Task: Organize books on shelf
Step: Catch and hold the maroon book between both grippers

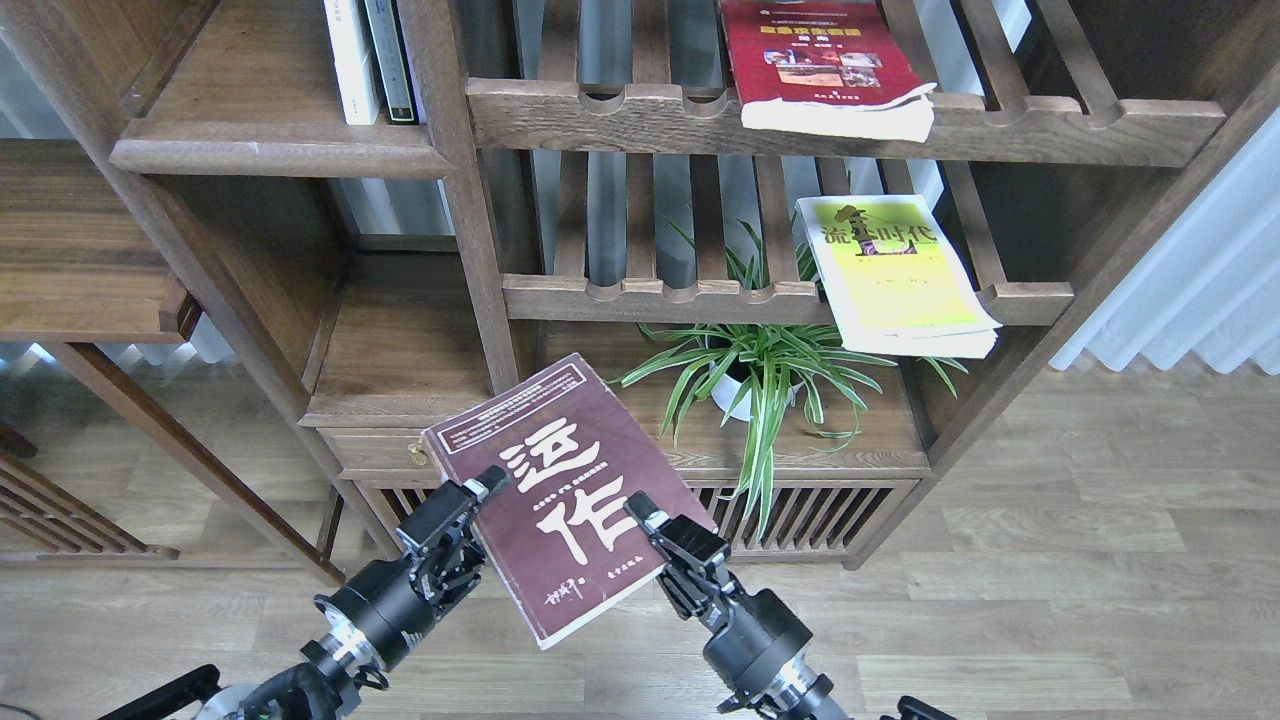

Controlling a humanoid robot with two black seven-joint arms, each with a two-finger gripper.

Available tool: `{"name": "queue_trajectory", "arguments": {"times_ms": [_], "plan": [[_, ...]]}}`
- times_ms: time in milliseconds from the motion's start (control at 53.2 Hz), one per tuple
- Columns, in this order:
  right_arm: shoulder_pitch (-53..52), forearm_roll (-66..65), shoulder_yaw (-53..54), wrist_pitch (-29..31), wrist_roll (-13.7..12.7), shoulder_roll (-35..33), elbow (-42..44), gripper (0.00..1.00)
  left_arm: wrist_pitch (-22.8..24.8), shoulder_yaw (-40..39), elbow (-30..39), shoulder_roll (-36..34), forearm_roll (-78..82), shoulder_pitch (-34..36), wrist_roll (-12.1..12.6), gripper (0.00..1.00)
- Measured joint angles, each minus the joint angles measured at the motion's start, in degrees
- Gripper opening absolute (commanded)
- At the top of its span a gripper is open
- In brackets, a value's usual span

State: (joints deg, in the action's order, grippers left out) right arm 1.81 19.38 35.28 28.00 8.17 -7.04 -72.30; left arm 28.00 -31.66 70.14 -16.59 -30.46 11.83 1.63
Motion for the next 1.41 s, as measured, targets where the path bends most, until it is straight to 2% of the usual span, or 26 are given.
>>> {"name": "queue_trajectory", "arguments": {"times_ms": [169,657,1164,1390,1408], "plan": [[0.14,0.03,-0.01,0.0,-0.83,0.74,0.65,0.06,0.0,0.25,-0.08,0.07,0.4,0.02,-0.01,0.9],[0.69,-0.21,-0.05,0.0,-1.62,1.27,2.8,0.06,0.0,0.43,-0.34,0.31,1.11,0.38,-0.05,0.91],[0.45,0.36,1.18,0.0,-1.18,2.32,3.74,0.06,0.0,0.2,-0.25,-0.12,2.17,-0.47,-0.07,0.9],[0.82,0.22,0.88,0.0,-1.18,2.63,3.86,0.05,0.0,0.17,-0.34,0.1,2.33,-0.48,-0.18,0.74],[0.82,0.21,0.87,0.0,-1.18,2.63,3.87,0.05,0.0,0.17,-0.36,0.13,2.33,-0.47,-0.19,0.64]]}}
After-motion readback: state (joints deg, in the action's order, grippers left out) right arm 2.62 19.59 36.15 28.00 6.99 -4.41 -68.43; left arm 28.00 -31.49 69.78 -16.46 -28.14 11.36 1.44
